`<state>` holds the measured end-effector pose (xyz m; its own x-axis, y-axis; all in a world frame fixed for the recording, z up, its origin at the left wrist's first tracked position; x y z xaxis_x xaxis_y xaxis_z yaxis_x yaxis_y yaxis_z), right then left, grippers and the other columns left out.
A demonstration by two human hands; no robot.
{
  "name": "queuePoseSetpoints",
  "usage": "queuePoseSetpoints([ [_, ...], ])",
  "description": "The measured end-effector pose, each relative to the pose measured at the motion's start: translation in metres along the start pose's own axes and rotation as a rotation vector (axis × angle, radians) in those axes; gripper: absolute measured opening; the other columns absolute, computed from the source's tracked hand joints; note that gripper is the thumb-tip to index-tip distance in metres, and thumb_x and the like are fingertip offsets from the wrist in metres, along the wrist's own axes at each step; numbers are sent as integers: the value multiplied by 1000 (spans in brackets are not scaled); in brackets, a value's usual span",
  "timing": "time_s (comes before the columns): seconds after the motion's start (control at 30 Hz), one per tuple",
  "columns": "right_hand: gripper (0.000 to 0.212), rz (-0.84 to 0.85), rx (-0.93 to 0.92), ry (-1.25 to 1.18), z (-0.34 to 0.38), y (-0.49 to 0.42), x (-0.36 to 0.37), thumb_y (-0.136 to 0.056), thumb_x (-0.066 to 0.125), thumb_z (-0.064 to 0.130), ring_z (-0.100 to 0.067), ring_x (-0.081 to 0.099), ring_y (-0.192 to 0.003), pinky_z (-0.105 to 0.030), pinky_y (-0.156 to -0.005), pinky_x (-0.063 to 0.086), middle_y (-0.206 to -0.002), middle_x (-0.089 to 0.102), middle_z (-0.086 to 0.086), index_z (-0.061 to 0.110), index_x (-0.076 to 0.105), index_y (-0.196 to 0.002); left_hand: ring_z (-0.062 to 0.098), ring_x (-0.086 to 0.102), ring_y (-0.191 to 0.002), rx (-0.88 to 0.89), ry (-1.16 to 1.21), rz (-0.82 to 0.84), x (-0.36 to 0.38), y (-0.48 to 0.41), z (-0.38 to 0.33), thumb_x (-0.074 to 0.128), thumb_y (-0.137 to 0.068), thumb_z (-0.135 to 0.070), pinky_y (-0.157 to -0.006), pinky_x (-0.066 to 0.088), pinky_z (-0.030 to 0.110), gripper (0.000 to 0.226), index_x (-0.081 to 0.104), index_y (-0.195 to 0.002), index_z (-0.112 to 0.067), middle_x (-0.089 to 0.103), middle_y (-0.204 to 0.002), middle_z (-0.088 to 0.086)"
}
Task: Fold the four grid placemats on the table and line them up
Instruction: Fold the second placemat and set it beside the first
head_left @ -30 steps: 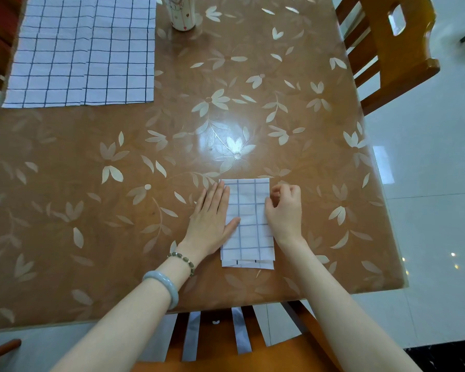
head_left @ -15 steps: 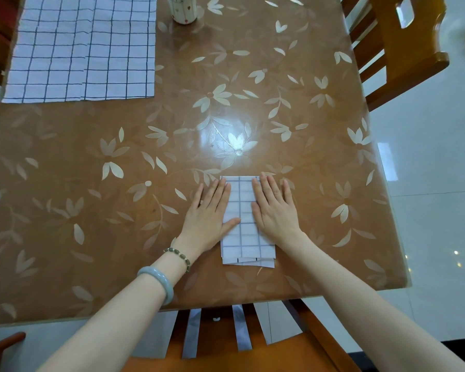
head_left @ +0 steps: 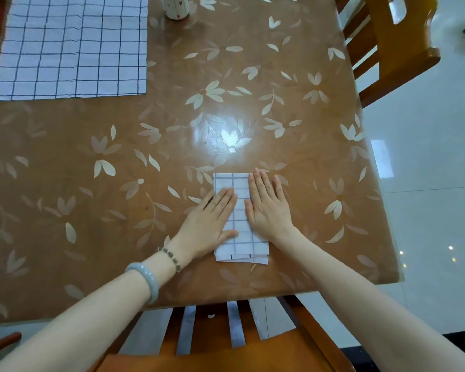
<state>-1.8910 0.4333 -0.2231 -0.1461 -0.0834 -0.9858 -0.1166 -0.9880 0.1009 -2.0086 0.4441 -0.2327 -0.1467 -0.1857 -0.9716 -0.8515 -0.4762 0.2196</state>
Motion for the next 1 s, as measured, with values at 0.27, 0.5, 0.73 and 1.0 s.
queuePoseSetpoints([
  [0.27, 60, 17, 9, -12, 0, -1, 1, -97, 20, 35, -26, 23, -144, -50, -115, 8, -153, 30, -15, 1, 29, -146, 26, 17, -146, -86, 120, -20, 2, 57, -28, 16, -94, -69, -115, 15, 46, 88, 18, -149, 0, 20, -156, 17],
  [0.5, 60, 15, -9, 16, 1, -1, 0, -96, 23, 34, -28, 26, -142, -50, -114, 9, -151, 32, -17, 0, 32, -144, 20, -10, -148, -171, 58, 13, -20, -33, 8, -7, -86, -71, -120, -5, 42, 91, -8, -149, -6, -4, -160, 11],
  [0.73, 60, 23, -2, 10, 0, -1, 1, -96, 23, 34, -26, 25, -143, -50, -116, 8, -152, 32, -15, 1, 31, -145, 22, -10, -147, -122, 62, 44, -3, -15, 7, -4, -88, -73, -119, -3, 41, 91, -5, -149, -5, -7, -158, 12],
  [1.0, 61, 63, 5, -37, 0, -1, 1, -95, 21, 36, -26, 26, -142, -48, -116, -1, -152, 32, -15, 2, 32, -145, 25, 17, -147, -176, 133, 76, 16, 60, -29, 18, -94, -65, -115, 16, 49, 84, 18, -150, -2, 18, -157, 15],
])
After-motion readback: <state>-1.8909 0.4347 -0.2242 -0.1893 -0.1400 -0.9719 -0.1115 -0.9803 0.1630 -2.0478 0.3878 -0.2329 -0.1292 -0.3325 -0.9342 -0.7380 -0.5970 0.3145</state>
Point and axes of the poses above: each hand's wrist, its own y-axis away from the middle knuckle, its own x-axis out of the palm, z = x × y, the point moved 9 cm from there along -y, towards the middle knuckle
